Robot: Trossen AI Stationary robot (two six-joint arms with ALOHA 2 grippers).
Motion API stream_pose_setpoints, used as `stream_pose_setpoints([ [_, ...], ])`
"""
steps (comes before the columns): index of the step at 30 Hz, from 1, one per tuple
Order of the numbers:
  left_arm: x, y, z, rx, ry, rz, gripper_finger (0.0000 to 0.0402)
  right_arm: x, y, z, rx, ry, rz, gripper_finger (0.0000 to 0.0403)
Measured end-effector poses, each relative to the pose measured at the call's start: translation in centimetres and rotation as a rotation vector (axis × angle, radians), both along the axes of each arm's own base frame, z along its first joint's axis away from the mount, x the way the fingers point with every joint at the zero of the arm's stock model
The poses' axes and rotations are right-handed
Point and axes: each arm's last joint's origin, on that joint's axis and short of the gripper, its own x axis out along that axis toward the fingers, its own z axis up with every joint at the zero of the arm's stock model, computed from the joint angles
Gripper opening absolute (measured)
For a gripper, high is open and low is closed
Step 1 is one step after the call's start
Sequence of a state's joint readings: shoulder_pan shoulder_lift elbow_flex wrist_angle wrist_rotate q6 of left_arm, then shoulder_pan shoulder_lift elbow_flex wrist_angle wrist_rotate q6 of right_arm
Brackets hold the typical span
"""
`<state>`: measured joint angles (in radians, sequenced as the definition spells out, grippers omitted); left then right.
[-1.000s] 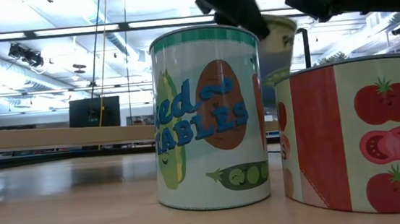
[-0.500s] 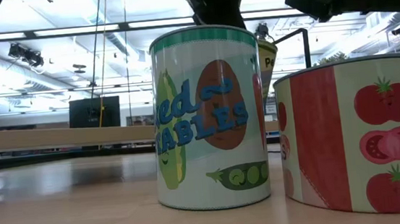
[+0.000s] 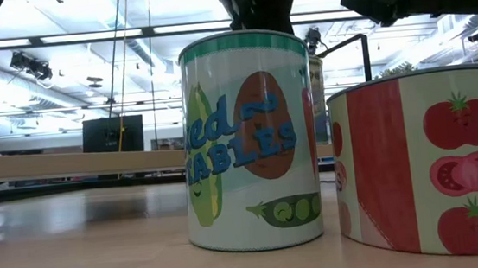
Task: Pick and place cans onto a shelf
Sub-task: Put the bottom left big can on the shelf
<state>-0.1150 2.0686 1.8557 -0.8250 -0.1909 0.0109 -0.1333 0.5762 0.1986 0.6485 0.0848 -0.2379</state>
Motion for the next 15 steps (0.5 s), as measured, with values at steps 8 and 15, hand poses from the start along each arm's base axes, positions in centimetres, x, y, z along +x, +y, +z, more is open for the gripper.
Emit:
stream_pose_setpoints([
  [8, -0.1, -0.6, 0.2, 0.102, 0.003, -0.05, 0.0394, 0.0, 0.0, 0.0, 0.0, 0.0, 0.0, 0.0348],
  [15, -0.3, -2.1, 0.3, 0.197, -0.002, -0.086, 0.0394, 0.0, 0.0, 0.0, 0.001, 0.0, 0.001, 0.0348],
])
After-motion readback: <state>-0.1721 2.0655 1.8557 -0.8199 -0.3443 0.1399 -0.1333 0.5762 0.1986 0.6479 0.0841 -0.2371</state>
